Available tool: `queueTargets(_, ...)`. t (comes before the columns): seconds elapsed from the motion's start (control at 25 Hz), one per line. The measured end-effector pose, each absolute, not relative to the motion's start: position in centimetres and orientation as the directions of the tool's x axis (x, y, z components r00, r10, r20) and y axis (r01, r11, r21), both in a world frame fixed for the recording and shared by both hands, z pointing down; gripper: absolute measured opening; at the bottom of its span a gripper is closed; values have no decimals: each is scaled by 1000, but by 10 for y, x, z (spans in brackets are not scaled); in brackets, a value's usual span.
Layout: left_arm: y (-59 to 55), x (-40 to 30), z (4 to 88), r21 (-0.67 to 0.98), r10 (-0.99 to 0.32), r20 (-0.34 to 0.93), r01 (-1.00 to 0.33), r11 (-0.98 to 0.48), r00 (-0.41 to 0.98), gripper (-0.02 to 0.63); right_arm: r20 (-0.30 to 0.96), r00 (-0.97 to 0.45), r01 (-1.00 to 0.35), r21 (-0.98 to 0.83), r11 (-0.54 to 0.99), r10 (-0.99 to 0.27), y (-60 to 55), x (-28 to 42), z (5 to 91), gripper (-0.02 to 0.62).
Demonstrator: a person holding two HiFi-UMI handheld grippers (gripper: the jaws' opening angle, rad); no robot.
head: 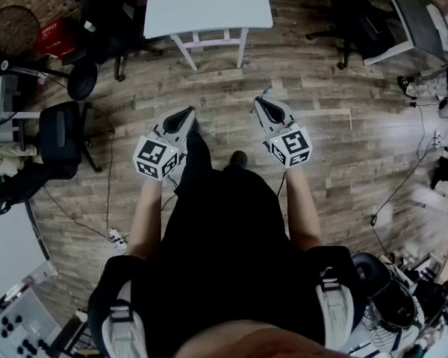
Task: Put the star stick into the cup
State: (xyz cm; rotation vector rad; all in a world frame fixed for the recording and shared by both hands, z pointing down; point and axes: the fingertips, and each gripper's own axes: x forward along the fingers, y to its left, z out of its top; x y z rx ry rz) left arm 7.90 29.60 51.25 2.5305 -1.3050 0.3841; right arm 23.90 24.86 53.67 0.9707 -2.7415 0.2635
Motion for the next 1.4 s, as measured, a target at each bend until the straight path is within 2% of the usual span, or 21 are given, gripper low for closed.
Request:
queueTargets(0.24,309,97,499,94,-790,325,-849,-519,519,21,276,-761,-629,-92,772,-588,267,270,537,0)
queueTargets(0.44,314,90,499,96,-805,319,-862,-498,500,21,285,-768,-617,-87,782,-574,269,268,537,0)
queueTargets(0.88,303,39,512,143,-812,316,-870,-471,491,21,319,-768,-607,-85,790,-556,261,224,540,0)
queueTargets(1.4,227,-40,503,149,-795,284,-844,-515,536,21,352,-723,-651,-61,756,-594,201,159,541,0)
